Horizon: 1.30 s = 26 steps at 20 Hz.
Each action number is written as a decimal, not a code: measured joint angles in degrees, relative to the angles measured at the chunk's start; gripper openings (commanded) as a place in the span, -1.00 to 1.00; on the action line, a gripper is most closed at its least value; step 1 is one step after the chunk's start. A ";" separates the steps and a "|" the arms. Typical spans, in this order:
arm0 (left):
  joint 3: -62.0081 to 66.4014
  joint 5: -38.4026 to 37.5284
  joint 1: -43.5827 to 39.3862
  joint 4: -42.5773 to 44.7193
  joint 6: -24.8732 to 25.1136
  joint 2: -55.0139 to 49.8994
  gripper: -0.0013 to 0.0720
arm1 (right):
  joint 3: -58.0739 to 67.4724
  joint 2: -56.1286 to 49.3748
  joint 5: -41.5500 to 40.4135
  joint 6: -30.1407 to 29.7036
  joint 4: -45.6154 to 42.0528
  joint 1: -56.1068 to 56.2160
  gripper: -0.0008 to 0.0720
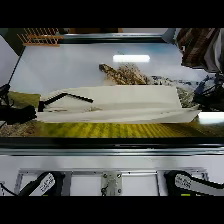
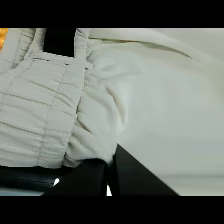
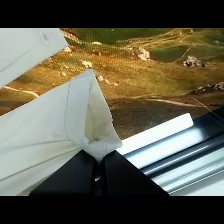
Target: Fold the clothes and pants, and hang the long-sleeved shirts on hangers.
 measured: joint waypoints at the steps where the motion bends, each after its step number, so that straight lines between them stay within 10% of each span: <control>1: 0.26 0.17 0.02 -0.20 0.02 -1.46 -0.93 | -0.07 -0.81 -0.81 0.50 0.17 0.00 -0.95; 26: 34.97 5.60 -7.80 -2.56 -6.14 -37.51 -0.93 | 5.86 -17.07 -32.06 17.16 8.98 4.52 -0.93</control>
